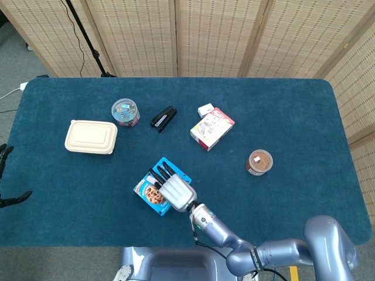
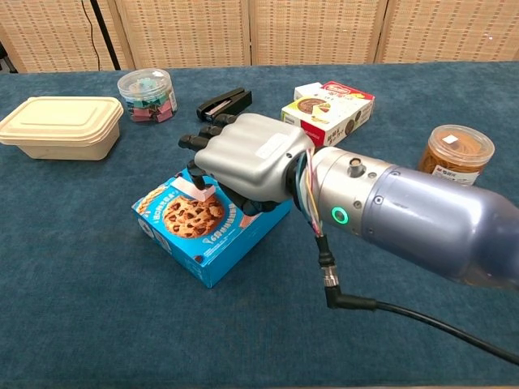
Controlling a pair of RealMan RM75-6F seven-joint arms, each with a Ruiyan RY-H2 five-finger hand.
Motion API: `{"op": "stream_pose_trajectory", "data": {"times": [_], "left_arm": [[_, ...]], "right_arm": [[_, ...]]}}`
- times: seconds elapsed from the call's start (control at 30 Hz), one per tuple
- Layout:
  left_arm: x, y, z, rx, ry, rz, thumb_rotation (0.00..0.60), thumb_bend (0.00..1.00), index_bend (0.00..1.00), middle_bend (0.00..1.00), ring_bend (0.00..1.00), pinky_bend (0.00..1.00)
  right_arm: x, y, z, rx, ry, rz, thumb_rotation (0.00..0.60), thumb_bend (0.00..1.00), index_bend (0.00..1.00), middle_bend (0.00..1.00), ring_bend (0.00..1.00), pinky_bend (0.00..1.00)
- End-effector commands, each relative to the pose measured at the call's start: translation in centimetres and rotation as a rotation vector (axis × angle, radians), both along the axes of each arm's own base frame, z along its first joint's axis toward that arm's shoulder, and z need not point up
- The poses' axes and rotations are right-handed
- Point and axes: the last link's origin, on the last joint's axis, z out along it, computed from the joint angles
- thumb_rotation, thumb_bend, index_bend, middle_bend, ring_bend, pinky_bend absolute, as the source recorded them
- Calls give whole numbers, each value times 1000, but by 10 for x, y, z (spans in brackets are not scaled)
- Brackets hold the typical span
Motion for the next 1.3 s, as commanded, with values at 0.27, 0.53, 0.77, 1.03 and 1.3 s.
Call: {"op": "stream_pose_trajectory", "data": {"times": [0.27,0.53,0.77,1.03,1.3], "left_arm": [[1,0,-1,-5,1,-1,600,126,0,0,0,0],[1,1,-3,-9,1,3,600,126,0,0,0,0],[1,0,-3,-8,-2,3,600,126,0,0,0,0],[0,0,-2,-5,-11,4,600,127,0,0,0,0],[0,0,-1,-5,-16,6,600,127,0,0,0,0]], "right_arm": [[-13,4,2,-4,15,0,600,908,292,0,0,0],[-18,9,1,-9,13,25,600,908,295,0,0,0],[-23,13,-1,-14,29,48,600,908,304,0,0,0],[-29,17,-6,-20,53,70,600,908,318,0,0,0],[-34,25,-9,-24,53,105,600,908,325,0,0,0]]}}
